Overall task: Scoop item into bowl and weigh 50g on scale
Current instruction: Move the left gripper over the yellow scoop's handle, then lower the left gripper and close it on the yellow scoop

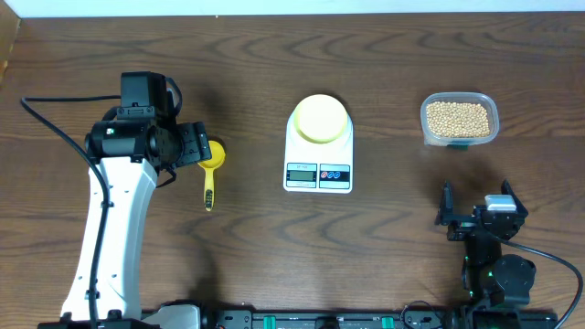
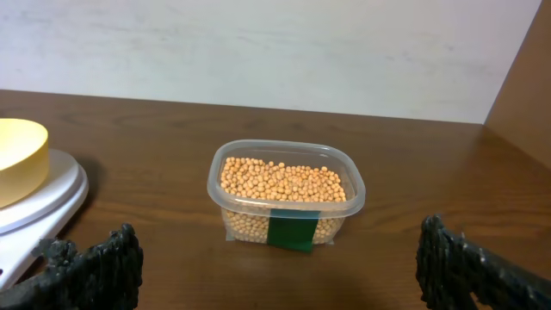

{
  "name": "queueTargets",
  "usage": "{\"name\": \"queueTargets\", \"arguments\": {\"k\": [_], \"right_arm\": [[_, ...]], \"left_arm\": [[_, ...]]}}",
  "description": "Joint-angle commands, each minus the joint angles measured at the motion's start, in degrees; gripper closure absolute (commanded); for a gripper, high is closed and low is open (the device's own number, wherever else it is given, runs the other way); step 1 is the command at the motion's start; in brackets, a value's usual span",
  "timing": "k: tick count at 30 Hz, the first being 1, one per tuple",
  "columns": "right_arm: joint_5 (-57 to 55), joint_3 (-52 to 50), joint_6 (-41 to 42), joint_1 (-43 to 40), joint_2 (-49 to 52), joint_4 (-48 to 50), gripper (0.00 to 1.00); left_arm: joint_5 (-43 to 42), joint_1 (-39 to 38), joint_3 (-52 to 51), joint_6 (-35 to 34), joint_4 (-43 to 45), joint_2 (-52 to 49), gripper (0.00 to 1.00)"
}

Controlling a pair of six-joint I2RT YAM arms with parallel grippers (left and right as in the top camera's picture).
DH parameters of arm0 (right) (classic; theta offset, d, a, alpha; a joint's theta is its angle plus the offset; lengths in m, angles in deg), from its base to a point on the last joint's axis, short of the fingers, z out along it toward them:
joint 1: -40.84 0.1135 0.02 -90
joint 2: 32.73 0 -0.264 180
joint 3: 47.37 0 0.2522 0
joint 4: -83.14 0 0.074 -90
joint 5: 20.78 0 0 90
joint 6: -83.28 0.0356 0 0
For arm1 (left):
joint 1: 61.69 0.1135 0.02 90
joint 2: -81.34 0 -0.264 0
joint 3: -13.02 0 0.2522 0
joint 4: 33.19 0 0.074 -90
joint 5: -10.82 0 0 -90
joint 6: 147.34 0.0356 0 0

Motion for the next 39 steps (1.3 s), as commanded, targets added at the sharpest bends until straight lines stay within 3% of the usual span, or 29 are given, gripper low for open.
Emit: {"name": "queueTargets", "arguments": {"k": [1, 19, 39], "right_arm": [[-0.7, -0.1, 0.9, 0.3, -0.5, -0.2, 0.01], [-0.7, -0.1, 0.9, 0.3, -0.5, -0.2, 0.01], [-0.7, -0.1, 0.9, 0.3, -0.5, -0.2, 0.01]], "left_arm": [[0.2, 0.3, 1.9, 0.5, 0.1, -0.8, 0.14], [0.4, 0.3, 1.8, 0.5, 0.1, -7.1, 0.14], [0.8, 0.3, 0.6, 0.5, 0.4, -7.4, 0.14]]}}
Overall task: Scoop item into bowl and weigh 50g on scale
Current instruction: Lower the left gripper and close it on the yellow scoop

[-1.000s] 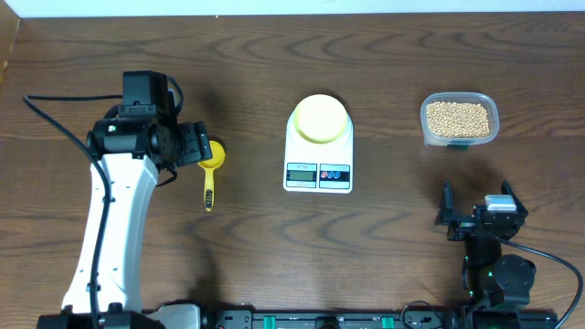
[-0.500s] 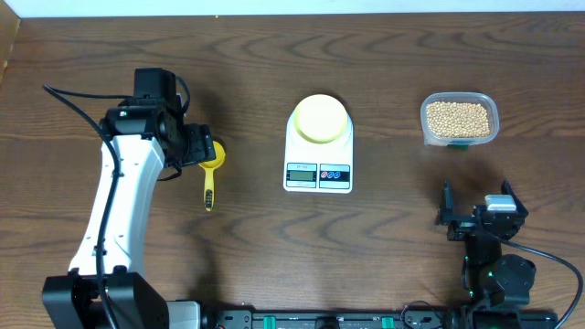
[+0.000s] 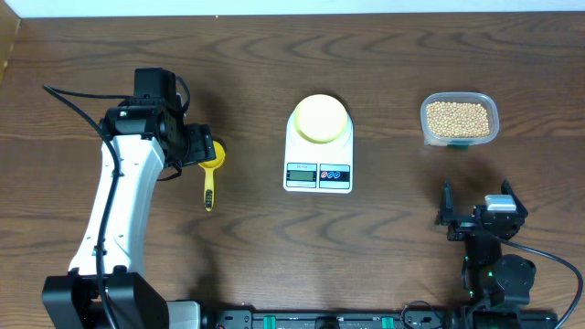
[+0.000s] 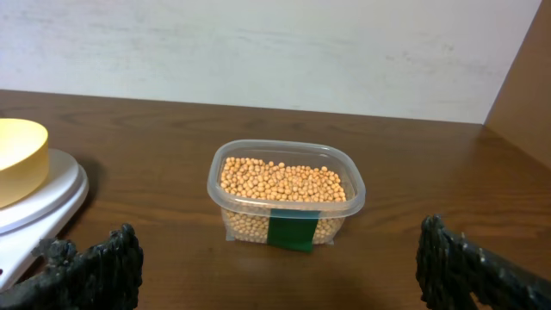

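Observation:
A yellow scoop (image 3: 210,174) lies on the table left of the scale, cup toward the back and handle toward the front. My left gripper (image 3: 197,147) hangs right at the cup's left edge; the overhead view does not show how its fingers stand. A white scale (image 3: 318,164) sits mid-table with a yellow bowl (image 3: 320,118) on it. A clear tub of soybeans (image 4: 285,191) stands at the back right. My right gripper (image 4: 280,267) rests open near the front, behind the tub, with nothing between its fingers (image 4: 103,267).
The scale's edge and the bowl (image 4: 17,159) show at the left of the right wrist view. A pale wall runs behind the table's far edge. A wooden side panel (image 4: 525,95) rises on the right.
My left arm has shifted: its wrist and gripper now sit slightly farther right and back, closer over the scoop's cup. The scoop, scale, bowl, tub and right gripper have not moved.

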{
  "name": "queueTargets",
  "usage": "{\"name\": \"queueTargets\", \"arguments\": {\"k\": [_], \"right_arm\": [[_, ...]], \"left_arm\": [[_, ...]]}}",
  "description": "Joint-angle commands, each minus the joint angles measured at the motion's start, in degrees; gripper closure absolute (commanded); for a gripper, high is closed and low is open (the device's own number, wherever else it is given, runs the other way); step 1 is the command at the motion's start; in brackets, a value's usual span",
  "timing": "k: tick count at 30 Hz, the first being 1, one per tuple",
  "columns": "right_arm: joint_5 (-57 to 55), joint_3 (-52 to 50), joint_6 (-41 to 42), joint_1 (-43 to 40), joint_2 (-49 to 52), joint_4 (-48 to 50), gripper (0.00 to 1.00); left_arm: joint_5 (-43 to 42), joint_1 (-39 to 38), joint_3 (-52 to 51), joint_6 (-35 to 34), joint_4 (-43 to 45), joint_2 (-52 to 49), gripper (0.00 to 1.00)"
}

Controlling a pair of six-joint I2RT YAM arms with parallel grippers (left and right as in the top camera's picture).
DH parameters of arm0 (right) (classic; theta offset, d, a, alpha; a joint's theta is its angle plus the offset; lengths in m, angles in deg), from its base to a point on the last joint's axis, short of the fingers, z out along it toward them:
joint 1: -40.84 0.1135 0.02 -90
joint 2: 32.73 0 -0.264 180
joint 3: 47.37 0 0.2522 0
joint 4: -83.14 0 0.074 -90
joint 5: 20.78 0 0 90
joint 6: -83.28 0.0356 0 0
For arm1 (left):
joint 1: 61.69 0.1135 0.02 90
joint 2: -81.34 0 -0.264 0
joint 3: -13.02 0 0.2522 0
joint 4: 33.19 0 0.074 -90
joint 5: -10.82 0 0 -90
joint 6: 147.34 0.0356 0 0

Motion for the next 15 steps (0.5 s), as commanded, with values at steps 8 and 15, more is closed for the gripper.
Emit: {"name": "queueTargets", "arguments": {"k": [8, 15], "right_arm": [[-0.7, -0.1, 0.9, 0.3, -0.5, -0.2, 0.01], [-0.7, -0.1, 0.9, 0.3, -0.5, -0.3, 0.01]], "left_arm": [[0.8, 0.3, -0.5, 0.5, 1.6, -0.3, 0.14], [0.7, 0.3, -0.6, 0.5, 2.4, -1.7, 0.14]]}}
